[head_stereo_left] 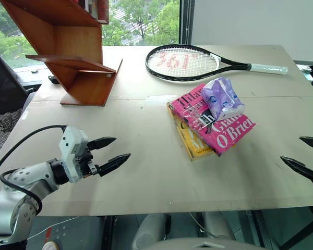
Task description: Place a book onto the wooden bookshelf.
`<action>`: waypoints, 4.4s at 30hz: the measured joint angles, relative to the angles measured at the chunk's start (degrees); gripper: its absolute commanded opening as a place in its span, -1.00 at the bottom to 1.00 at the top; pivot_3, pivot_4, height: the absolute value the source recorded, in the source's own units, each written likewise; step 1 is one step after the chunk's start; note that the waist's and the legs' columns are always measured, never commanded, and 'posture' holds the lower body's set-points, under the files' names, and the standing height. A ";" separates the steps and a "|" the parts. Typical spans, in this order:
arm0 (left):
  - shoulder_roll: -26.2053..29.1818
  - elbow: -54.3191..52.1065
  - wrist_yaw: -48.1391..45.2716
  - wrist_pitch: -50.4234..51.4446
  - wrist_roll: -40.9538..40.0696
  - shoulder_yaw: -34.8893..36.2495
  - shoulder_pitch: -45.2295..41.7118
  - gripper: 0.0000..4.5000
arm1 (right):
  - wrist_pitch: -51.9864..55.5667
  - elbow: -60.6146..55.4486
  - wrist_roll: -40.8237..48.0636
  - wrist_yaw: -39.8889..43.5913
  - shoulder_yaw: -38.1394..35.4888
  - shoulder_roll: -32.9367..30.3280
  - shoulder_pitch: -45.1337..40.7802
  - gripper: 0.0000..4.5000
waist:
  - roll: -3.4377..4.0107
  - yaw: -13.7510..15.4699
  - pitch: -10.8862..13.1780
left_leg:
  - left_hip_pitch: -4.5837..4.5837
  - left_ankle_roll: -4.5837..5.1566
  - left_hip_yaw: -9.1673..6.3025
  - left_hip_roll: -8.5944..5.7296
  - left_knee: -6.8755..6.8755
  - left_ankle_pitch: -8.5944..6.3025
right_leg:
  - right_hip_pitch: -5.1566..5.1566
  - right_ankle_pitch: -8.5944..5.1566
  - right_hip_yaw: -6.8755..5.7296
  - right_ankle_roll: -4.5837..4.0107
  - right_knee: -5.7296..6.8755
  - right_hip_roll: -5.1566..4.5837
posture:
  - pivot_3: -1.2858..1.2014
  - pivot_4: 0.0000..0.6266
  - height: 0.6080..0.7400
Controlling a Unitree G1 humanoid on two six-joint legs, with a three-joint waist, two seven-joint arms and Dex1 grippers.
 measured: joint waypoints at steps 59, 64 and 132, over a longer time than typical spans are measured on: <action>0.76 -15.83 3.22 0.23 -11.85 4.91 0.48 1.00 | 33.40 19.20 -9.43 -17.00 41.47 4.65 -60.32 -0.99 | 0.09 0.03 0.09 | -0.44 0.02 -0.06 -0.06 -0.15 0.00 | -0.40 0.01 -0.11 -0.02 -0.25 -0.04 | 0.03 -0.52 1.00; 0.97 -15.45 3.13 0.13 -11.95 1.21 -4.12 1.00 | 37.54 15.08 -6.93 -18.97 29.46 1.49 -53.98 -0.99 | 0.17 -0.04 0.14 | -0.50 0.02 -0.06 -0.07 -0.19 0.00 | -0.43 0.01 -0.09 -0.02 -0.29 -0.04 | 0.03 -0.52 1.00; 0.50 -17.37 1.27 -2.58 -11.90 4.52 6.98 1.00 | 24.07 24.84 -25.20 -6.64 53.15 12.58 -66.87 -0.97 | 0.27 -1.67 0.27 | -0.52 0.03 0.38 0.03 -0.29 0.00 | -0.76 0.02 0.34 -0.02 -0.12 0.17 | 0.03 -0.52 1.00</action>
